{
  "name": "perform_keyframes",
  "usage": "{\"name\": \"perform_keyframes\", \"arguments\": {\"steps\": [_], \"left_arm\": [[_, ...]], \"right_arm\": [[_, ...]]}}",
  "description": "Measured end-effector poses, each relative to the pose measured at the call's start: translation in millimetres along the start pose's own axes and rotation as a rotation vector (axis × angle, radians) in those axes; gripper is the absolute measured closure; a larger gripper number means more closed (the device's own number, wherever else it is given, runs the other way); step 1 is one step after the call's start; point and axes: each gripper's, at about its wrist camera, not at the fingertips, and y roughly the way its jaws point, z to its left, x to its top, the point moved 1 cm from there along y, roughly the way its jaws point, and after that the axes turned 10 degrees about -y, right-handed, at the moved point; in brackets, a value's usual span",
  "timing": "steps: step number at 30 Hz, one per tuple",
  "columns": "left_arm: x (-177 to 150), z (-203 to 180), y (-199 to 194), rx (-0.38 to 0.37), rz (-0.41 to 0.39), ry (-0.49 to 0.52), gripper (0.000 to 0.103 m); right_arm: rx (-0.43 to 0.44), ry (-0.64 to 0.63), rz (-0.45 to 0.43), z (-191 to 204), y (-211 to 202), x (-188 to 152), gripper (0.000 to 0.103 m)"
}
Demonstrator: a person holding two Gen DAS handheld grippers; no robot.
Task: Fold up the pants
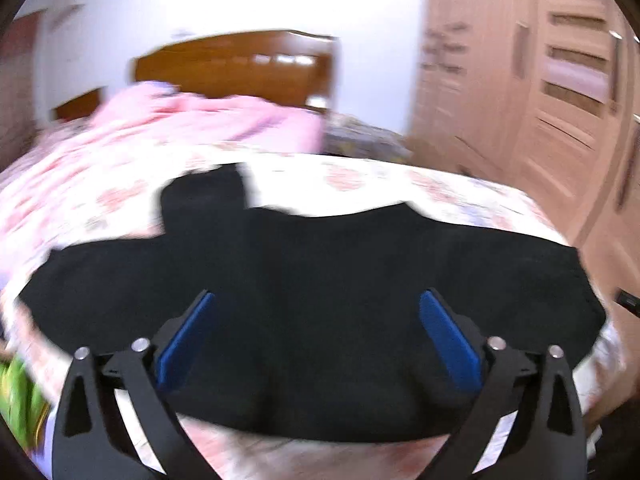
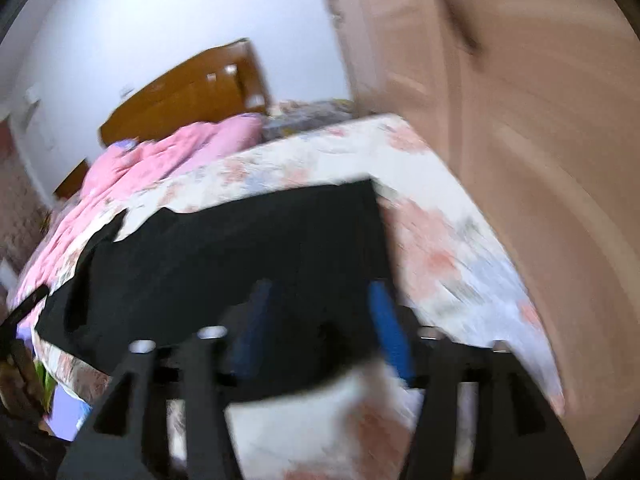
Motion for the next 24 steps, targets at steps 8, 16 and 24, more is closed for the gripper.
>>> {"name": "perform_keyframes", "arguments": {"steps": [8, 16, 24], "left_arm": [[22.1, -119.8, 130.5, -0.090, 0.284, 0.267, 0.002], [35.5, -113.5, 225.0, -0.063, 0.401, 0.271, 0.001], [27.4, -114.4, 218.1, -0.063, 0.333, 0.277, 0.001]], "right_arm": [[0.106, -0.323, 0.158, 99.1, 101.4, 35.1, 0.029], [0.135, -0.437, 0.307, 107.1, 135.6, 12.3, 0.016], [0.104, -0.377, 0.351, 85.4, 114.3, 12.9, 0.016]]}}
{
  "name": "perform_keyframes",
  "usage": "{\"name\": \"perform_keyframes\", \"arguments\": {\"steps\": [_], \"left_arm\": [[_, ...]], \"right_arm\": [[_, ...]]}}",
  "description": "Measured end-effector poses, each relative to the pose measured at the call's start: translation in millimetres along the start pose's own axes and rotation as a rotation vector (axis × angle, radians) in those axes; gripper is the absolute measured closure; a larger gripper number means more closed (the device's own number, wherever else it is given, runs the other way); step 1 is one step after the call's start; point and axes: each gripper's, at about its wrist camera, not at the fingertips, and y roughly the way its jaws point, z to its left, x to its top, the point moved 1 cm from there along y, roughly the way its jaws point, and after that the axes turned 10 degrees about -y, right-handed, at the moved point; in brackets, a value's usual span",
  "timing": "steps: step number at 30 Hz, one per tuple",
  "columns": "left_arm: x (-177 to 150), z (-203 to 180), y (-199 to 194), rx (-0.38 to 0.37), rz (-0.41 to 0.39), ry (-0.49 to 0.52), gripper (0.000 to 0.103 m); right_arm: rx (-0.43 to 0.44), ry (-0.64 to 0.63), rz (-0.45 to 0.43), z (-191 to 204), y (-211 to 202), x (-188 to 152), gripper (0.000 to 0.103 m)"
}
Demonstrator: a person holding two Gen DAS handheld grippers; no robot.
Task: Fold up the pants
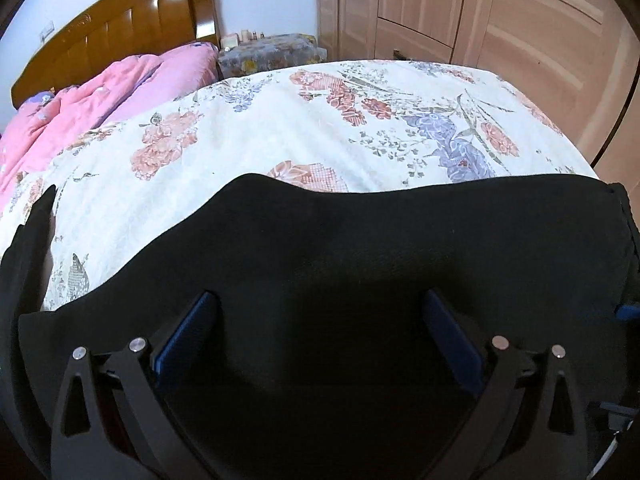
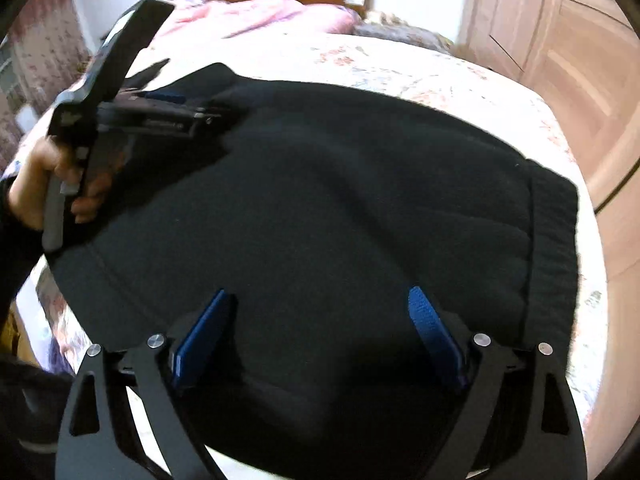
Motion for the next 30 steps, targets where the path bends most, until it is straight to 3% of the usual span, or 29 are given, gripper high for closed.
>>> {"name": "perform_keyframes", "arguments": {"steps": [3, 8, 11, 18, 22, 27, 29, 30], "left_arm": [[-1.1, -1.5, -2.6, 0.002, -0.006, 0.001, 0.001], [-2.0, -0.8, -3.2, -0.001, -0.012, 0.000, 0.001], [-2.1, -0.6, -3.2, -0.002, -0.012, -0.001, 0.001], [-2.2, -0.9, -3.6, -0.002, -0.013, 0.002, 0.001], [-2.0, -1.3, -4.1, -0.005, -0.015, 0.003, 0.001], [-2.1, -1.5, -4.1, -0.005, -0.016, 0.003, 0.001], [-2.0, -1.4, -4.1, -0.006, -0.016, 0.003, 0.001], [-2.1, -1.4, -4.1, -0.006, -0.016, 0.003, 0.001]], "right_arm": [[-0.028, -0.005, -0.078, 1.7, -7.6, 21.1, 0.015], [-0.241, -0.061, -0.010, -22.0, 18.9, 23.0, 0.012], [-0.160, -0.031, -0.056, -39.0, 19.0, 6.6, 0.011], [-0.122, -0.011, -0.075, -51.6, 5.3, -25.2, 0.011], [-0.132, 0.007, -0.078, -41.0, 0.3, -25.5, 0.011], [-0.204, 0.036, 0.009, -32.6, -2.4, -7.8, 0.011], [-0.264, 0.036, 0.006, -18.8, -8.8, 2.5, 0.011], [-0.253, 0.032, -0.012, -9.5, -11.4, 7.3, 0.011]]}}
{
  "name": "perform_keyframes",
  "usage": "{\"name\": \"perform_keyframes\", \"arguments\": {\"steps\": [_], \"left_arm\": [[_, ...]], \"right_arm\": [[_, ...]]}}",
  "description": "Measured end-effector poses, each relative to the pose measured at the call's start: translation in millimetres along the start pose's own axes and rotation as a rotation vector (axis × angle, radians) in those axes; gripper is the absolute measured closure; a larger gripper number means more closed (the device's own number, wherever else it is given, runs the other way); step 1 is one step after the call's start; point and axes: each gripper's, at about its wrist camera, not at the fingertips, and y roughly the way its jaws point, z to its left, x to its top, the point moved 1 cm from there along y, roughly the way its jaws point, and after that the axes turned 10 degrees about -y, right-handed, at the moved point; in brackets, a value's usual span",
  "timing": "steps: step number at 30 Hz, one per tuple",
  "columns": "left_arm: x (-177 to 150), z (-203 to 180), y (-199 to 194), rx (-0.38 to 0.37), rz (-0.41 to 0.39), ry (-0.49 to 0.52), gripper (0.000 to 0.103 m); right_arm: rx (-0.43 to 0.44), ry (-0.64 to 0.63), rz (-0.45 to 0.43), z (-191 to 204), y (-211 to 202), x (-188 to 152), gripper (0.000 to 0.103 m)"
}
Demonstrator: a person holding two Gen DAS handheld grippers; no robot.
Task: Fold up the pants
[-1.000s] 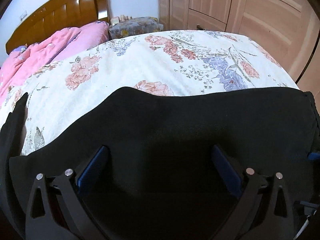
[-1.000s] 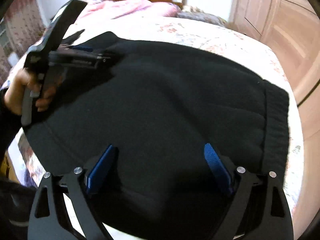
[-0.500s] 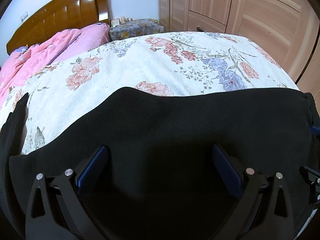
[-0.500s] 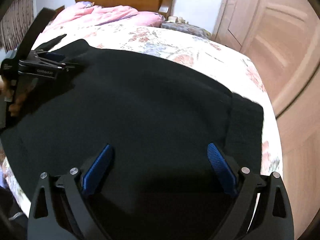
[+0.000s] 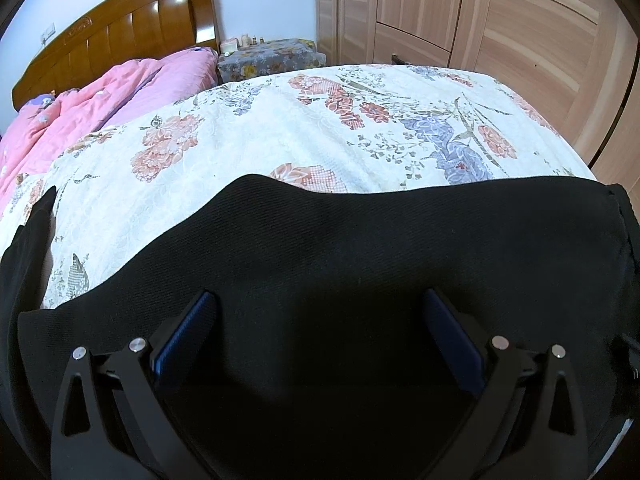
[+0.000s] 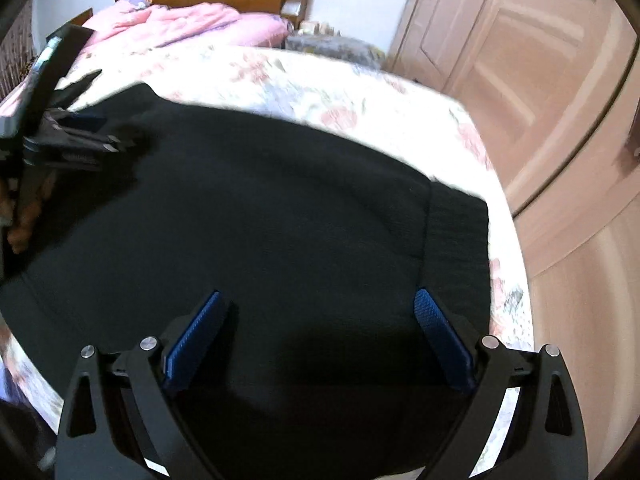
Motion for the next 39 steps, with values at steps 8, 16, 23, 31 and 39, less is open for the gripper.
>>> {"name": "perform_keyframes", "arguments": {"steps": [8, 16, 23, 31, 39], "left_arm": [[3.3, 32.7, -42.8, 0.006, -0.084, -0.090, 0.002], [35.4, 170.1, -67.4, 0.209, -0.036, -0.215, 0.002], [69.9, 224.9, -18.2, 0.323, 0.128, -0.254, 0.040], [41.5, 243.5, -41.5, 0.353, 0.077, -0.307, 0.098], [-34.6, 298.8, -204.0, 0.334, -0.262, -0.583, 0.098]], "right_arm": [[0.109, -0.148, -0.050, 71.6, 9.8, 8.4, 0.011], [0.193, -0.028, -0.034, 45.0, 19.7, -5.0, 0.005], [0.203, -0.024, -0.048, 38.4, 23.0, -3.7, 0.005], [0.213, -0.037, -0.048, 36.7, 21.7, -2.5, 0.004], [0.211, -0.043, -0.033, 39.2, 22.1, 1.7, 0.005]]}}
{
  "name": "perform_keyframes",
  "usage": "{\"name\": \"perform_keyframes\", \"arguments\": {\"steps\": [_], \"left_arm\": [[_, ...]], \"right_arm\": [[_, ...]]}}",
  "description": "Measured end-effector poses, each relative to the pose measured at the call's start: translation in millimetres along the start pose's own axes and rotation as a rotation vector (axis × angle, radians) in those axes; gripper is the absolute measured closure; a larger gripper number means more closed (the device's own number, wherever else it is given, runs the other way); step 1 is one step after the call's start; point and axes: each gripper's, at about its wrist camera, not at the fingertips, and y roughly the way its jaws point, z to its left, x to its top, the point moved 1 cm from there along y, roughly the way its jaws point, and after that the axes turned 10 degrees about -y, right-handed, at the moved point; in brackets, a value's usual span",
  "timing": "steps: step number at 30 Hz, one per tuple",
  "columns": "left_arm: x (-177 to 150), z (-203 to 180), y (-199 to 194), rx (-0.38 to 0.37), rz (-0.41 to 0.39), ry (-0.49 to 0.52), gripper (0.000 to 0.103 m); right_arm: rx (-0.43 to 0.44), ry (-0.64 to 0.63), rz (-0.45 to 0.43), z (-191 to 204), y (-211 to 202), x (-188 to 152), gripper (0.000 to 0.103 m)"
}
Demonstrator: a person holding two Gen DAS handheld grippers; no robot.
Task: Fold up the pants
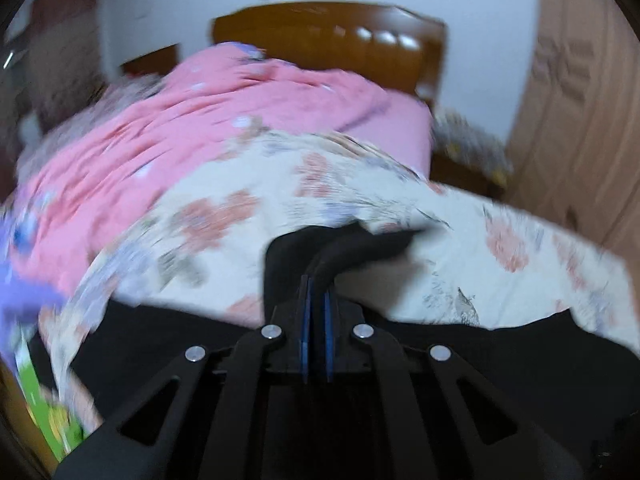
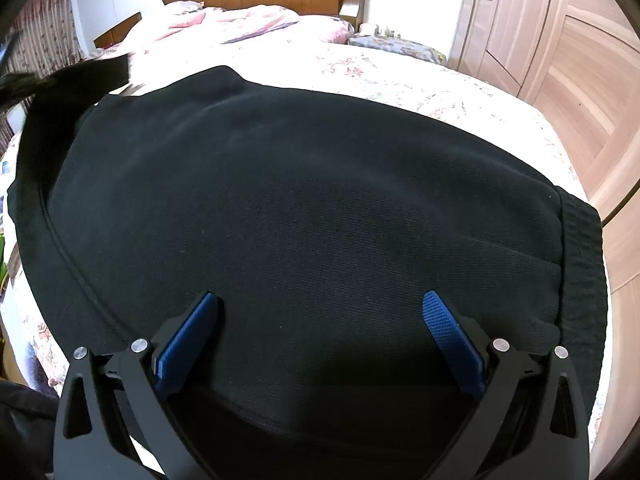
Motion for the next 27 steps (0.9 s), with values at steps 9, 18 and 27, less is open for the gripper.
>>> {"name": "perform_keyframes", "arguments": {"steps": [9, 18, 27], "left_arm": [[-92.8, 137.4, 2.3, 0.018, 0.134, -0.216, 0.094], [-101.2, 134.2, 7.3, -0.076, 0.092, -0.228, 0.059], [-94.8, 129.1, -5.4, -0.159, 0.075, -0.261, 0.016]], "right_arm": [[-0.144, -0.053, 0.023, 11.6, -8.6, 17.1, 0.005], [0.243, -0.457, -0.218, 182.0, -29.7, 66.5, 0.014], [0.396, -0.727, -0.286, 299.8, -10.1, 96.0, 0.034]]}}
